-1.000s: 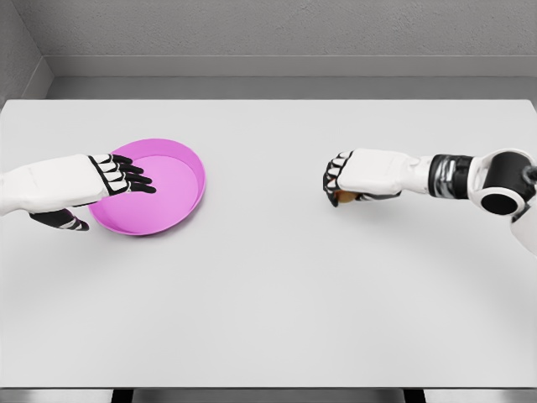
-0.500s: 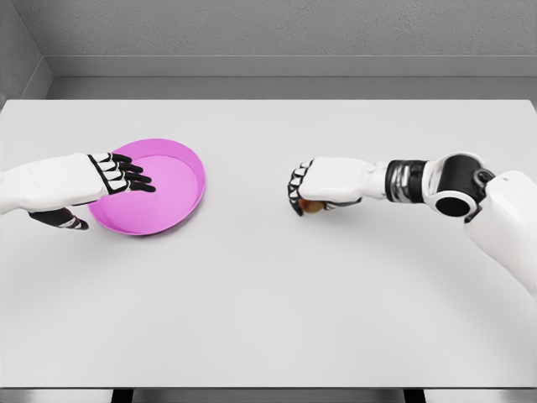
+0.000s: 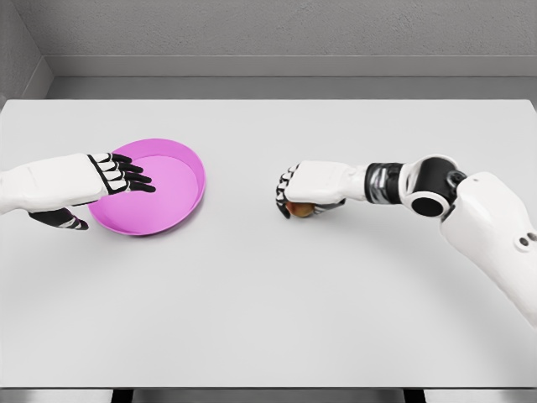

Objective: Put the apple on the plate with both arms

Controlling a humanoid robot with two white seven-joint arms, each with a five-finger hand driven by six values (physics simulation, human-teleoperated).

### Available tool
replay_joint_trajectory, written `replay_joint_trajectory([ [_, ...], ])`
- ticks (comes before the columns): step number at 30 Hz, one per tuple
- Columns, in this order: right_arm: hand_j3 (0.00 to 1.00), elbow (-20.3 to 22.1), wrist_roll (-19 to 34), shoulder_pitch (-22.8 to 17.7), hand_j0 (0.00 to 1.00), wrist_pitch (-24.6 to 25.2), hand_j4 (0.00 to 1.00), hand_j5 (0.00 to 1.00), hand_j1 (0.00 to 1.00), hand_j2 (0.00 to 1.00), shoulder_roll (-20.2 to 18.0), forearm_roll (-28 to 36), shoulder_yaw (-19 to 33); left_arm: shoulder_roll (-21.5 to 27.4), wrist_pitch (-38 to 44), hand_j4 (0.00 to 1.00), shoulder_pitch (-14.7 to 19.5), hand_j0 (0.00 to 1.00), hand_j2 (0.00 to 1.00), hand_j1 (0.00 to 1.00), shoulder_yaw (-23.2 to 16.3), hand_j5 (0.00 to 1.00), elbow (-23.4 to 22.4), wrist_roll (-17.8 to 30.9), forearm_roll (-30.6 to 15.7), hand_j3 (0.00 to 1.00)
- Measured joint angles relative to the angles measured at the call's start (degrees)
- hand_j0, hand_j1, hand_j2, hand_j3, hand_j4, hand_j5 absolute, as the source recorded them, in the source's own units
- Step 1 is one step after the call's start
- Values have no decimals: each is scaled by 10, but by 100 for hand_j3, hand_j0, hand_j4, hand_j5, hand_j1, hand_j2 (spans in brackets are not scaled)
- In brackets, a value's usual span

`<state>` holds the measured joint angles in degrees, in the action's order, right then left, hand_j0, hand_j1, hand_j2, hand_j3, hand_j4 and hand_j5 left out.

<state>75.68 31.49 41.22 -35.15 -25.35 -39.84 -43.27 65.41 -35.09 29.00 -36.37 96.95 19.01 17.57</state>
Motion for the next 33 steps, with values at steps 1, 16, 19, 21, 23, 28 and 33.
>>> replay_joint_trajectory([
  [1,45,-2,0,0,45,0,45,45,45,45,1,0,0,0,0,100,0,100,100,100,0,100,0,0,0,100],
  [16,100,21,1,0,100,0,100,100,100,100,1,-1,11,-3,0,100,1,100,100,100,0,100,-1,0,2,100],
  [19,100,57,0,0,100,0,100,100,100,100,-16,1,53,-4,0,100,1,100,100,100,0,100,-1,0,2,100],
  [21,100,77,0,-2,100,0,100,100,100,100,-36,3,87,-5,0,100,2,100,100,100,0,100,-1,0,3,100],
  [23,100,89,0,-6,100,0,100,100,100,100,-60,5,120,-10,0,100,3,100,100,100,0,100,-1,1,6,100],
  [28,100,151,-2,-150,100,1,100,100,100,100,-130,60,234,-79,0,100,29,100,100,100,-3,100,1,1,74,100],
  [33,100,202,-3,-324,100,-1,100,100,100,100,-147,140,436,-165,0,100,133,100,100,100,-78,100,-10,3,125,100],
])
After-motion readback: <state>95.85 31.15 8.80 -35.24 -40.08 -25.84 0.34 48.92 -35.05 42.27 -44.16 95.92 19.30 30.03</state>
